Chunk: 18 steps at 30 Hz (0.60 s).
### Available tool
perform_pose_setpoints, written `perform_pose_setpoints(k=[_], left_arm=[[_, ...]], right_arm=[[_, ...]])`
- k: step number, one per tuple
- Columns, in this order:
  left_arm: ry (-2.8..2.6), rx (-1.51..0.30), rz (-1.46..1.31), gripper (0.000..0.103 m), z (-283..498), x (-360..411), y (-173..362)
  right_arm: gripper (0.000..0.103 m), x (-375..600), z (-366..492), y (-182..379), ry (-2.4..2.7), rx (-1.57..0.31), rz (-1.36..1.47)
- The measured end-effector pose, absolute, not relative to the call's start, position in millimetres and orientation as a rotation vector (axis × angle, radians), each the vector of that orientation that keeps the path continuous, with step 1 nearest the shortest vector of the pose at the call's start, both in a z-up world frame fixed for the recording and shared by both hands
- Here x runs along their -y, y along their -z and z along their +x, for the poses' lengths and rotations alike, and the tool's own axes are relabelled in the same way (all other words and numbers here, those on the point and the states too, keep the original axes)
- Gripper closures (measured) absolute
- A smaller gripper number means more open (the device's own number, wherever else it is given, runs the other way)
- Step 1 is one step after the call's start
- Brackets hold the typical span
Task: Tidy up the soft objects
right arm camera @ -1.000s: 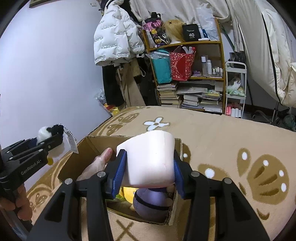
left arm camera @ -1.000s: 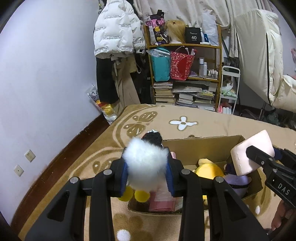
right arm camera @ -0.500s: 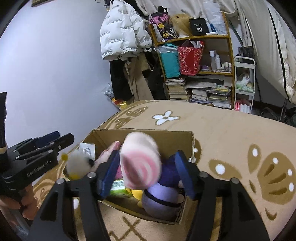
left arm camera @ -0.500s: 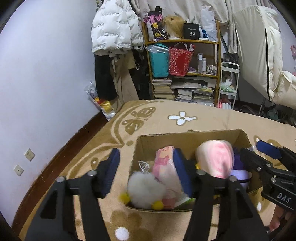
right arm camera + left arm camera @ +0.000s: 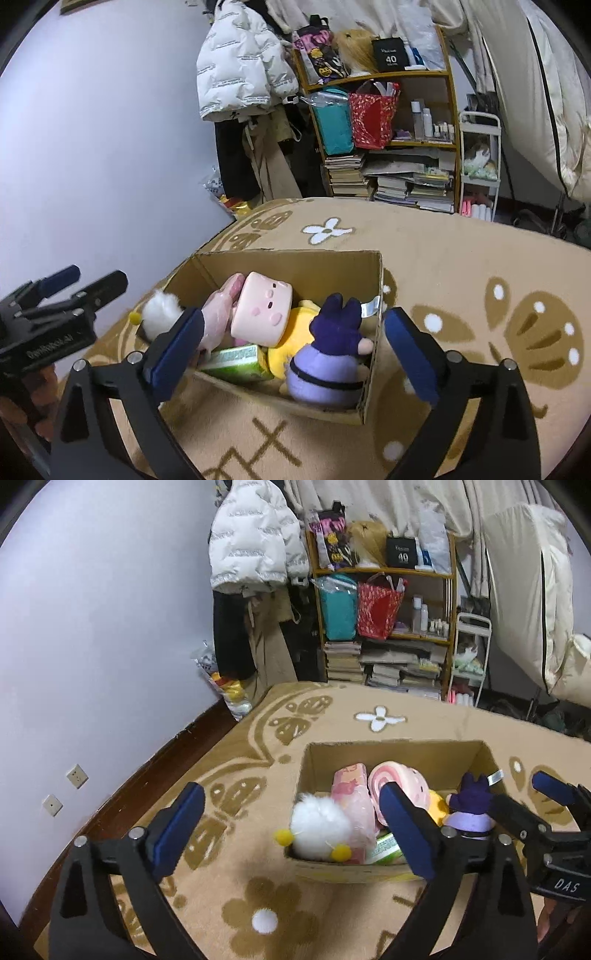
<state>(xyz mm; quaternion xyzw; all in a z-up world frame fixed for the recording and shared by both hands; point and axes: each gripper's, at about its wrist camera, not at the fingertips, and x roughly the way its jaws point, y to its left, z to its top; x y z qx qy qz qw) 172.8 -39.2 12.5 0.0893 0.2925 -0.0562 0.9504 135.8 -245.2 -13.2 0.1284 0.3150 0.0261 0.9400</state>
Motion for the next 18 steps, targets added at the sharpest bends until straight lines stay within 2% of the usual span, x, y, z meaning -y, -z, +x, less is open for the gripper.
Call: perform_pose_setpoints(k=[2,9,18], left_arm=[[0.104,-0.57,0.166,0.001,165,34,-23],[0.104,-0.501,0.178,0.0,134,23,-61],[0.102,-0.484,0.139,0.0,98,4,-83]], right_arm=[[0.0,242,128,6,-0.049,-0.635,0.247],[0.0,244,98,-25,-0.034,-0.585,0.268],[0.0,246,55,-64,-0.059,-0.501,0.276]])
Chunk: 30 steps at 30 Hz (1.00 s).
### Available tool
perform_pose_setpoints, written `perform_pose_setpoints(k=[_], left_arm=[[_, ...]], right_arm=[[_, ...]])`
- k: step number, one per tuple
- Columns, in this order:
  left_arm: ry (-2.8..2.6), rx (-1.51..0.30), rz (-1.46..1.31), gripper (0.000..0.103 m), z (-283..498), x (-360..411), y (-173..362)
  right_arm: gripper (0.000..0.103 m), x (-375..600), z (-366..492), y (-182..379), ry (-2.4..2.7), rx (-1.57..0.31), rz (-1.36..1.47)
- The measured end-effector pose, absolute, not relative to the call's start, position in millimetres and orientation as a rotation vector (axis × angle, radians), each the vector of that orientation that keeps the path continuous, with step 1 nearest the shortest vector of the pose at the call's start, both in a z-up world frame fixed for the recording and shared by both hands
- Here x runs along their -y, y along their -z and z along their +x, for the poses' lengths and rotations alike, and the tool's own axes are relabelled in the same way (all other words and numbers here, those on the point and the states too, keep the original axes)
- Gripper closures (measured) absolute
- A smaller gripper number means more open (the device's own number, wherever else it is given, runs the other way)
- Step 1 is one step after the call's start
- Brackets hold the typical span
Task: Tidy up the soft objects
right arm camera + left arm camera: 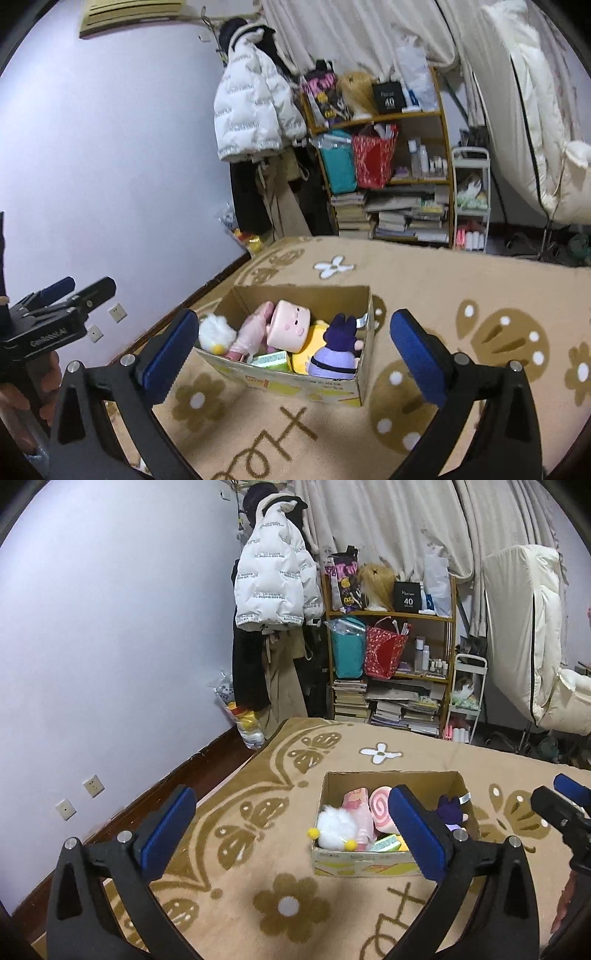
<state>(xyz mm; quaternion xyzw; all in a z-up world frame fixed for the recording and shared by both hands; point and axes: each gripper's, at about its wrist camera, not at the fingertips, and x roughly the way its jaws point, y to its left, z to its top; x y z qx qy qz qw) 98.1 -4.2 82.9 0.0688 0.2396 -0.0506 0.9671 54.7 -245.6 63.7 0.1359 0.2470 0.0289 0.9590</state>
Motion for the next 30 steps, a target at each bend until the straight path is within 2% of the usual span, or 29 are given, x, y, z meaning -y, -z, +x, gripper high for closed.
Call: perform_pose_setpoints(k=[16,21,30], left_arm=[[0.094,-0.372,0.097,0.0,32,-25,-112],[0.076,-0.306,0.103,0.0,16,-28,-108],[0.092,-0.325,0.09,0.0,15,-31,-83]], right_arm=[[0.0,229,-2,-101,-0.045,-0.399,0.187],[0.0,225,-14,-97,-0.048,-0.365,0.164],[0.0,218,-18,-79,-0.066,-0.353,0.167]])
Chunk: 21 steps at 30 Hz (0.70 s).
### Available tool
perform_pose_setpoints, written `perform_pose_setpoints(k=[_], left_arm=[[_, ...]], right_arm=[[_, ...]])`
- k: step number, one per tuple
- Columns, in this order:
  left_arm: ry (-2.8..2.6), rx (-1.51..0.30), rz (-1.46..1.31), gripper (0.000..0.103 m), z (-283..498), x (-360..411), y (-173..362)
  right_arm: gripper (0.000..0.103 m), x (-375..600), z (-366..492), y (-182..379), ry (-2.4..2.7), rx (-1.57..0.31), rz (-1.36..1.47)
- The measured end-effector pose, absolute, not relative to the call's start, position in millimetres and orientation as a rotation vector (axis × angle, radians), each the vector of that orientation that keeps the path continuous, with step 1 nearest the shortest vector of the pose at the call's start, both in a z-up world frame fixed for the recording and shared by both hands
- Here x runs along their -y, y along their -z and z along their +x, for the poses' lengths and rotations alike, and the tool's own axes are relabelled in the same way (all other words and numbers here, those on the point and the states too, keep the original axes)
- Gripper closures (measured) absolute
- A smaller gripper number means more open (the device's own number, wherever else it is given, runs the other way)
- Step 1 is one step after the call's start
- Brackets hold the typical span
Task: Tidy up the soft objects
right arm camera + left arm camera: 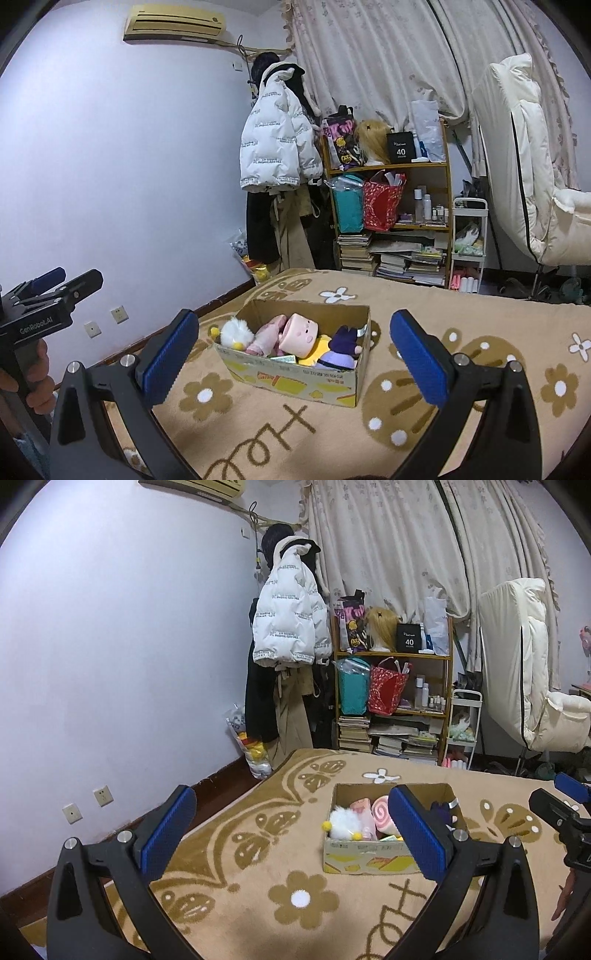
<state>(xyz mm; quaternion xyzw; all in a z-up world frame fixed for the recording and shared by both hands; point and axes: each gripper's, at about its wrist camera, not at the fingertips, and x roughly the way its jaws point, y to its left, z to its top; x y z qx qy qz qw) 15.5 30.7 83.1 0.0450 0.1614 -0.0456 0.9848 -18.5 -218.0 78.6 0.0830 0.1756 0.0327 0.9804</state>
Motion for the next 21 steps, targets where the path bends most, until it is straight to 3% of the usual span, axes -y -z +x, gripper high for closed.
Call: perform_pose_setpoints(k=[21], left_arm=[[0.098,-0.432,0.16,0.0,36,-10,-29]], right_arm=[[0.0,225,-11,-28,-0.025,-0.411,0.162]])
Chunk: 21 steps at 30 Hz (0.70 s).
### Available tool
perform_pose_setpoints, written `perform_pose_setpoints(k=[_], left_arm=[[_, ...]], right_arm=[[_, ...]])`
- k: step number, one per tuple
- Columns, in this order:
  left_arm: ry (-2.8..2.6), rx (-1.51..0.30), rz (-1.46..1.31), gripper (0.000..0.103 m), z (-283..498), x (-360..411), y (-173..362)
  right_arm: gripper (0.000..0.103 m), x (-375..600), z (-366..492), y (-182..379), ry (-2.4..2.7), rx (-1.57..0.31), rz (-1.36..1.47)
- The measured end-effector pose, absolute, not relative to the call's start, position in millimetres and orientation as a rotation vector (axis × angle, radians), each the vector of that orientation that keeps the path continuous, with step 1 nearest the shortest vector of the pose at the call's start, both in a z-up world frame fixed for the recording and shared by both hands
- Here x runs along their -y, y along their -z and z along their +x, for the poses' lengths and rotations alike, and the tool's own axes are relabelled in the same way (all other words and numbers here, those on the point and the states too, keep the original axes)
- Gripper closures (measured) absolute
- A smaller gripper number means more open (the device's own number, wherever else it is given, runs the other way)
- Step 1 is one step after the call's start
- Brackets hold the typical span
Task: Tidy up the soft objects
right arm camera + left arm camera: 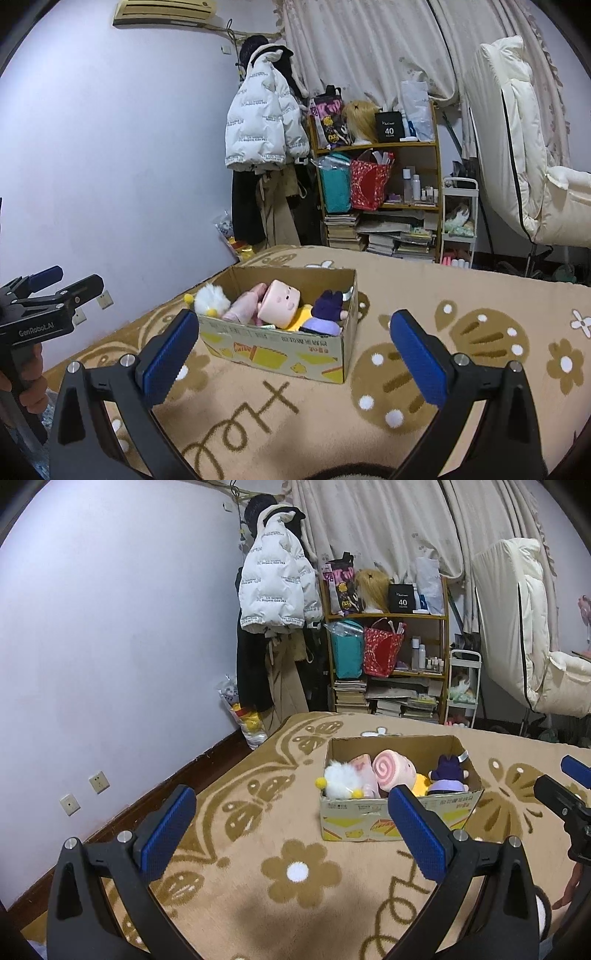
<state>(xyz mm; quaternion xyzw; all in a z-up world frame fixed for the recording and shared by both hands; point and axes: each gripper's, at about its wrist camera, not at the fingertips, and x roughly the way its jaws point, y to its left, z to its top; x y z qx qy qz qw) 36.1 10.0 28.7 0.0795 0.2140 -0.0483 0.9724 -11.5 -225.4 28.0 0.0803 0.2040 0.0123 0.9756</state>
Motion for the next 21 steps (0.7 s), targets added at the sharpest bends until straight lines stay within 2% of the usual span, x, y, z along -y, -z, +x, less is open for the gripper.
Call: perform_pose_setpoints(k=[21], left_arm=[[0.095,-0.453,0.165,0.0,37.3,-12.2,-23.9]], right_arm=[[0.0,223.5,-9.6,-17.9,-0.019,-0.428,0.167]])
